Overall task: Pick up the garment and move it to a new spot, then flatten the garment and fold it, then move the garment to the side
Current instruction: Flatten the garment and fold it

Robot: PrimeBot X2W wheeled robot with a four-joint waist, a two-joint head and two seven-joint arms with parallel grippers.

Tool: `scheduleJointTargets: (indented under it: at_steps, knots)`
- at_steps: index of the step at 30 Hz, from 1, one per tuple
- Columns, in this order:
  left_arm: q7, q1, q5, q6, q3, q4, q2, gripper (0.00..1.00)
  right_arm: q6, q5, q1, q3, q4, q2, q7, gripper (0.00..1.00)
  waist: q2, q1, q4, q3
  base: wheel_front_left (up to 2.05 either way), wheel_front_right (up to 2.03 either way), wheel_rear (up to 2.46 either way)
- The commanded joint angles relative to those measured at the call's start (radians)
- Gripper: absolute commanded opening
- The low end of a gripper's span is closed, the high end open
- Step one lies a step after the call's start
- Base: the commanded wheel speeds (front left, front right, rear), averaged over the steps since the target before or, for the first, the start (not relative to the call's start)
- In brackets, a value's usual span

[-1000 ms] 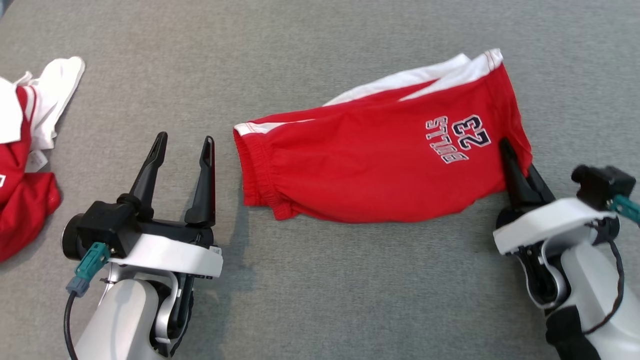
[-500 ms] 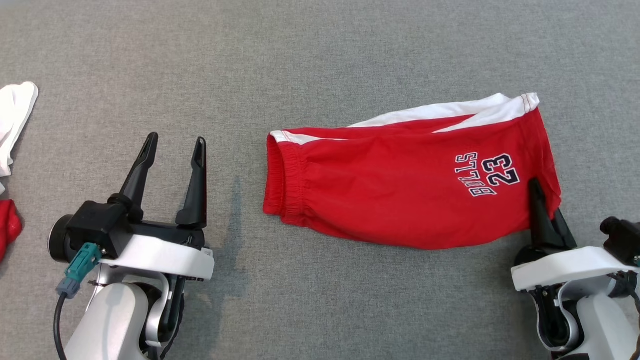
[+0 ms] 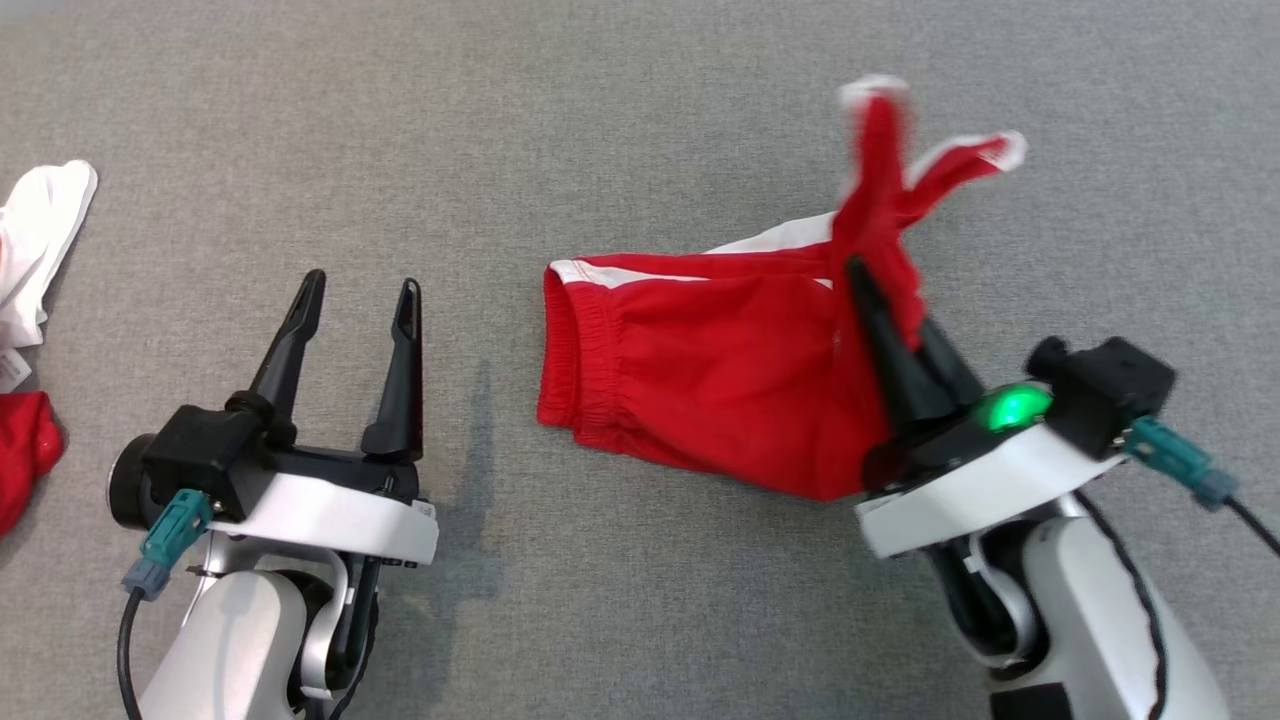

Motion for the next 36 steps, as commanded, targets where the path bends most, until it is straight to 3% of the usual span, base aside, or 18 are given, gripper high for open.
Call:
scheduleJointTargets:
  at_steps: [1,8,15,16,17,19,28,36]
  knots:
    - [-0.005,-0.006,-0.002,-0.003,-0.002,0.0,-0.001,1.0,0.0,0.014,-0.012,0.039,-0.01,-0.003,0.009,0.0,0.0,0.0,0.009,0.001,0.0,0.0,0.0]
    - [-0.015,-0.012,-0.009,-0.005,-0.013,0.014,-0.01,1.0,0.0,0.055,-0.05,0.244,0.057,-0.004,0.032,0.0,0.0,0.0,0.037,0.01,0.0,0.0,0.0]
    - [-0.024,-0.018,-0.017,-0.009,-0.019,0.029,-0.018,1.0,0.0,0.091,-0.095,0.365,0.173,-0.003,0.023,0.0,0.0,0.0,0.051,0.015,0.0,0.0,0.0]
    - [-0.026,-0.02,-0.017,-0.01,-0.019,0.033,-0.018,1.0,0.0,0.091,-0.102,0.378,0.185,-0.003,0.026,0.07,0.0,0.0,0.052,0.015,0.0,0.0,0.0]
    - [-0.027,-0.02,-0.018,-0.011,-0.02,0.035,-0.019,1.0,0.0,0.091,-0.107,0.389,0.193,-0.003,0.023,0.34,0.0,0.0,0.052,0.015,0.0,0.0,0.0]
    - [-0.03,-0.021,-0.022,-0.012,-0.02,0.04,-0.02,1.0,0.0,0.094,-0.114,0.414,0.205,-0.003,0.023,1.0,0.0,0.0,0.051,0.015,0.0,0.0,0.0]
    - [-0.04,-0.015,-0.029,-0.01,-0.023,0.062,-0.02,1.0,0.0,0.072,-0.085,0.453,0.15,-0.003,0.002,1.0,0.0,0.0,0.039,-0.013,0.0,0.0,0.0]
    - [-0.033,0.008,-0.03,0.008,-0.014,0.063,-0.005,1.0,0.0,-0.015,0.022,0.29,0.015,-0.005,-0.001,1.0,0.0,0.0,0.014,-0.06,0.0,0.0,0.0]
